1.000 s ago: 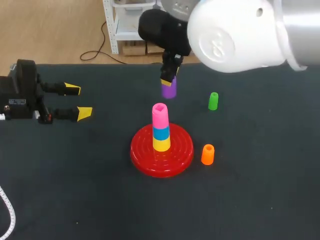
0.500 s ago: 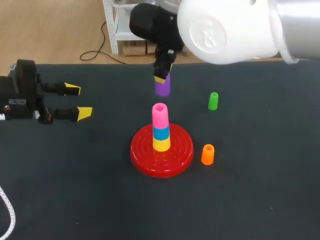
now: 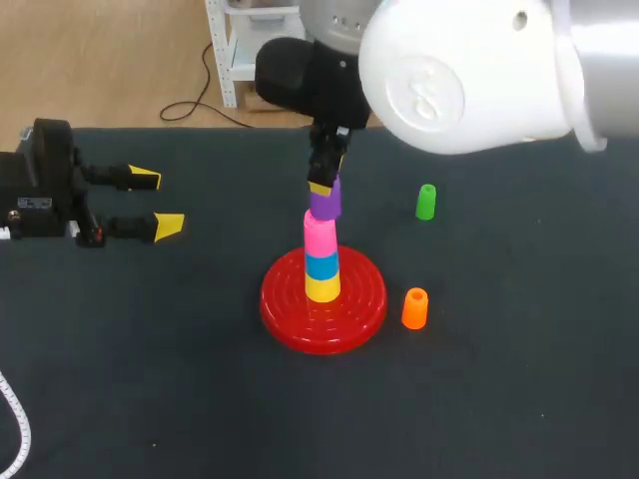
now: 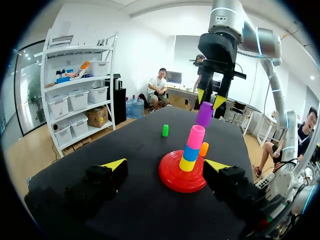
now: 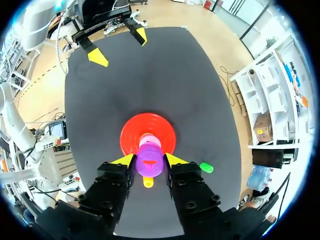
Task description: Pick up and stack the cylinders on the red base in this order: pink,purple,orange,green
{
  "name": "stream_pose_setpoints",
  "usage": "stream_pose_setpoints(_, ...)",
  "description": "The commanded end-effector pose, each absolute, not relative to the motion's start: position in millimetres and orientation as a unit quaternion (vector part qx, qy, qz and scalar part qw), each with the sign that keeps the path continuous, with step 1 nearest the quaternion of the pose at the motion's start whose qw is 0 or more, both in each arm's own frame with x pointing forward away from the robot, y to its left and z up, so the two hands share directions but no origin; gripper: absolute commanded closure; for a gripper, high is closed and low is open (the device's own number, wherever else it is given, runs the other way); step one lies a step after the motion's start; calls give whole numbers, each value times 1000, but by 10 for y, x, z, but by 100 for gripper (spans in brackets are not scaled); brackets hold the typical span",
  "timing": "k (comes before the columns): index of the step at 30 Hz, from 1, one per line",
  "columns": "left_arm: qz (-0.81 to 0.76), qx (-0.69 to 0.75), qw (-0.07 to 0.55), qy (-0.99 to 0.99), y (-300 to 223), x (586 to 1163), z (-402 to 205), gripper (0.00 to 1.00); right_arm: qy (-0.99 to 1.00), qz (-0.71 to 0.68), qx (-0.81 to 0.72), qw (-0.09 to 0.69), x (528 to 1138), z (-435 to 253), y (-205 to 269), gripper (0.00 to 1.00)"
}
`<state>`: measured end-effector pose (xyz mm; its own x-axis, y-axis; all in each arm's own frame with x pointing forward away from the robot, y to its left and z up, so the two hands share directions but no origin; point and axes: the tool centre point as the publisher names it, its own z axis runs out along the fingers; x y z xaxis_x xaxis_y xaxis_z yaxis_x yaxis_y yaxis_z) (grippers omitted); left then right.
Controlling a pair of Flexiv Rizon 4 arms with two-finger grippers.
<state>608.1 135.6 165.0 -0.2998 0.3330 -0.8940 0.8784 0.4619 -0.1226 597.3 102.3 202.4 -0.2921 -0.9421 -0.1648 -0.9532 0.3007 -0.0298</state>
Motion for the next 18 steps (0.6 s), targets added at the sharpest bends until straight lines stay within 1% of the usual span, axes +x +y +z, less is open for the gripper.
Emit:
stream_pose_setpoints(1, -319, 408, 432, 738, 1353, 6079, 1627, 0, 803, 35, -590, 78, 5935, 1980, 1012, 100)
stream_pose_setpoints(18, -319, 408, 432, 738, 1353, 6079, 1627, 0, 803, 29, -590, 80, 6016, 1927, 1038, 100)
